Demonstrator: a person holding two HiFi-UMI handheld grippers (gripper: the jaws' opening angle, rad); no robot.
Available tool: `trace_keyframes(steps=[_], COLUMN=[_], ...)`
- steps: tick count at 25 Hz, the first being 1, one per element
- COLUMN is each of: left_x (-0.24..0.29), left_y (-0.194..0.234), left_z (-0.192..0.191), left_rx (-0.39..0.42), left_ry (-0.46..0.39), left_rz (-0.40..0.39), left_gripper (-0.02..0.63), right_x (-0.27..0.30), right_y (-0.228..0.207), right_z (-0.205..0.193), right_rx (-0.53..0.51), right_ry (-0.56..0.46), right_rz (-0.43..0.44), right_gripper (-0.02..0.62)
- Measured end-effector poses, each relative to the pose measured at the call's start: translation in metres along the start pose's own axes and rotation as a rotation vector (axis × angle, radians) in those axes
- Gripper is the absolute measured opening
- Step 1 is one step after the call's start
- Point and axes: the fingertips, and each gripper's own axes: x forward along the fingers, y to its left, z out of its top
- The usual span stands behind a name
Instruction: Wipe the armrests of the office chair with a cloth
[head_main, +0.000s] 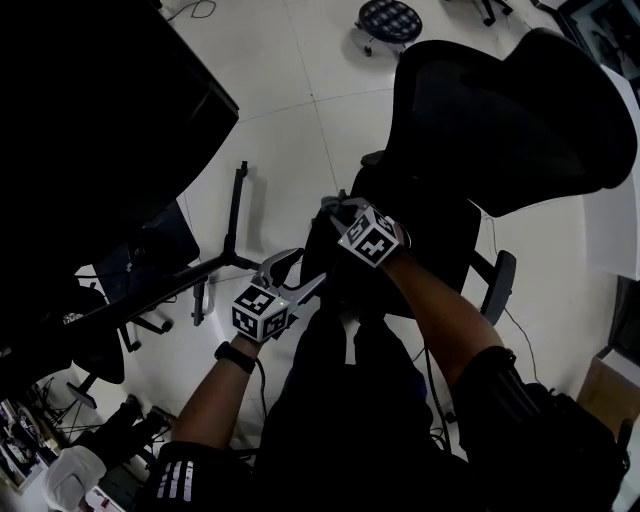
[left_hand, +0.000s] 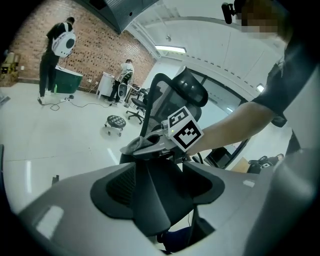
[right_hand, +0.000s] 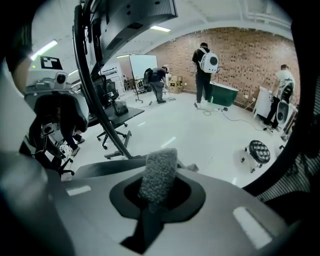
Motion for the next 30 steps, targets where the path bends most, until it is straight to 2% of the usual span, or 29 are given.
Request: trace_keyframes(steps=[10, 17, 25, 30], left_x=[-0.014, -0.028, -0.049, -0.057], left_y=[-0.005, -0.012, -0.020, -0.024], left_z=[-0.012, -0.024, -0.038, -0.043], left_rx=[-0.023, -0.035, -0.066, -0.059], left_ry=[-0.020, -0.029, -0.048, -0.049], left_rz=[0.016, 0.040, 0.075, 0.090], left_gripper=[0.316, 0.315, 0.314, 0.314], right_x=[0.002, 0.002, -0.005, -0.009], right_y=[0.059, 0.113, 0.165, 0.190], right_z=[-0.007, -0.016, -0.031, -0.039], right_rx=[-0.013, -0.119, -0.164, -0.170], right_ry=[-0.009, 0.007, 0.016, 0.014], right_rz=[0.065, 0.140, 0.216, 0.250], right_gripper=[0.034, 0.034, 0.034, 0.034])
